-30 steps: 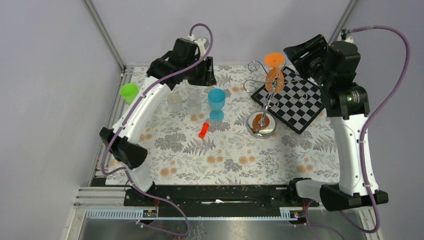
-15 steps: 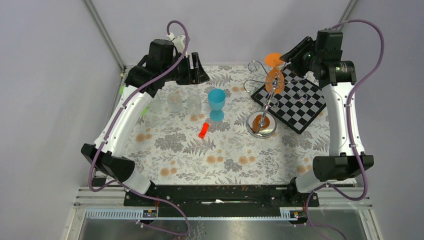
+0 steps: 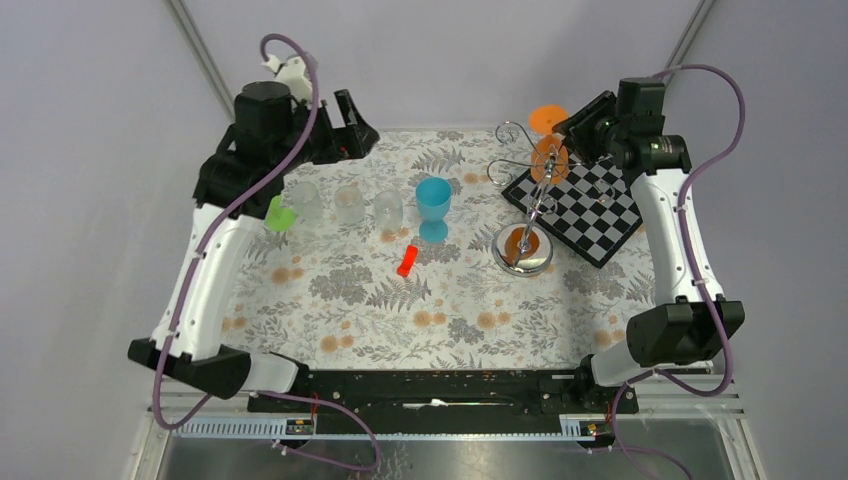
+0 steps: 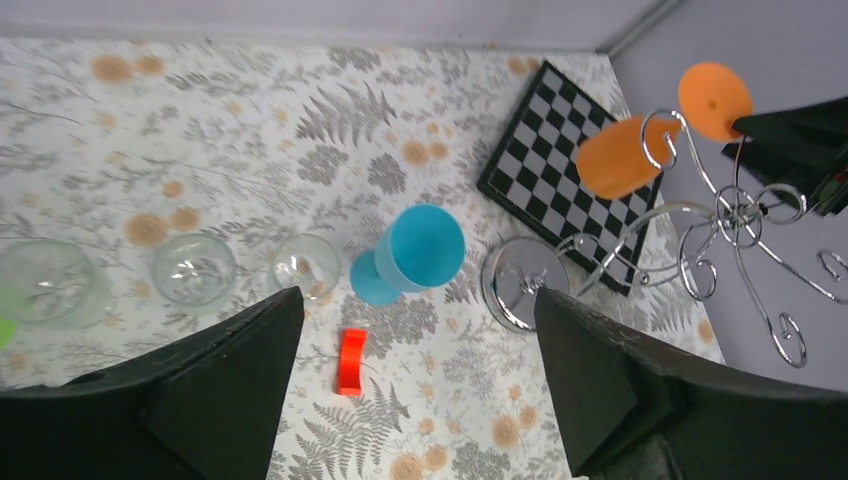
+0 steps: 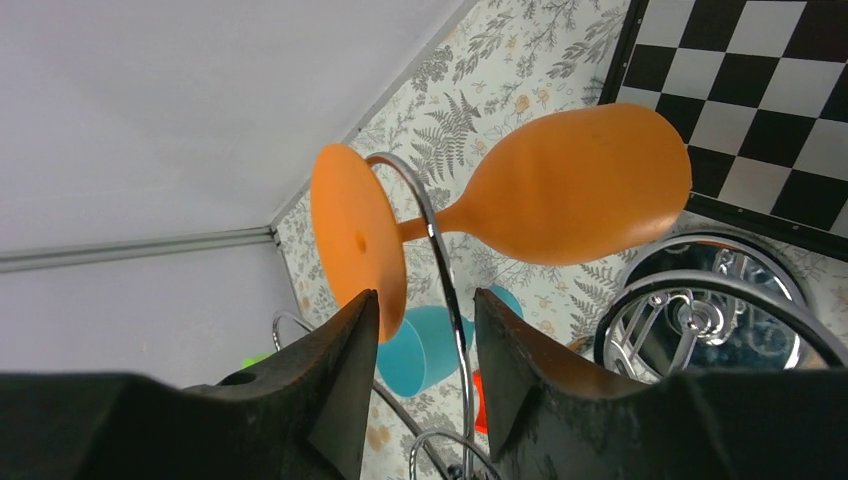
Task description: Take the wine glass off the wine glass rack
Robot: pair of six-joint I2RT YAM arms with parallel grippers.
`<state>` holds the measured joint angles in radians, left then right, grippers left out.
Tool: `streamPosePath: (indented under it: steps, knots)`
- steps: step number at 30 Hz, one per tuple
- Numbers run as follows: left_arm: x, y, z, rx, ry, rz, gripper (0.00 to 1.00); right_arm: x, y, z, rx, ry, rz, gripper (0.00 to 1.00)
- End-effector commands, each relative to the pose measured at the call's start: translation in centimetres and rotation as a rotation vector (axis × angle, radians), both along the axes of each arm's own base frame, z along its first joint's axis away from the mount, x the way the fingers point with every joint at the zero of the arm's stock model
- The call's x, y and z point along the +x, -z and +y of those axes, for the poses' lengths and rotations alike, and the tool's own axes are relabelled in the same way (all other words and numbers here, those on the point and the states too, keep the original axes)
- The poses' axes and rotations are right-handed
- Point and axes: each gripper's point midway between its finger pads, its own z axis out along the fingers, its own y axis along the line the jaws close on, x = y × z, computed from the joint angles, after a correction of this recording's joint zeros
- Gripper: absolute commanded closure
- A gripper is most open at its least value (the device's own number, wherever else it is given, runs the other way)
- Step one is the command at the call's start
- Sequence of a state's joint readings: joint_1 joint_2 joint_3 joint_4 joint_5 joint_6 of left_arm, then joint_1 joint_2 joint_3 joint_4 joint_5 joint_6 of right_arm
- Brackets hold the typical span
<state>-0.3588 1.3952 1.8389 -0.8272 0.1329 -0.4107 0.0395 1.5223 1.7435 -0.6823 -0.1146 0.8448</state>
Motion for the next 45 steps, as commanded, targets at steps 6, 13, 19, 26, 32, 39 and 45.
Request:
streamPosePath:
  steps: [6, 13, 19, 26, 32, 39, 45]
  knots:
    - [-1.2, -3.0, 4.4, 0.058, -0.137, -0.132, 0.07, 0.5, -4.4, -0.8, 0.087, 0.084, -0.188, 0.62]
    - [-1.3, -3.1, 4.7, 0.056, -0.145, -0.136, 0.06, -1.0, -5.6, -2.3, -0.010, 0.112, -0.192, 0.44]
    - [-1.2, -3.3, 4.7, 0.053, -0.147, -0.137, 0.06, -1.8, -6.9, -1.9, 0.010, 0.096, -0.225, 0.47]
    - [-1.4, -2.8, 4.8, 0.055, -0.149, -0.127, 0.05, -1.3, -5.9, -1.4, 0.070, 0.094, -0.200, 0.61]
    - [-1.4, -2.8, 4.9, 0.060, -0.149, -0.130, 0.05, -0.5, -4.3, -1.0, 0.104, 0.089, -0.161, 0.59]
    - [-1.3, -2.6, 5.0, 0.062, -0.151, -0.125, 0.05, 0.6, -3.2, -0.5, 0.128, 0.075, -0.132, 0.59]
    - [-1.3, -2.3, 5.1, 0.067, -0.155, -0.120, 0.05, 1.4, -3.0, -0.2, 0.145, 0.065, -0.134, 0.54]
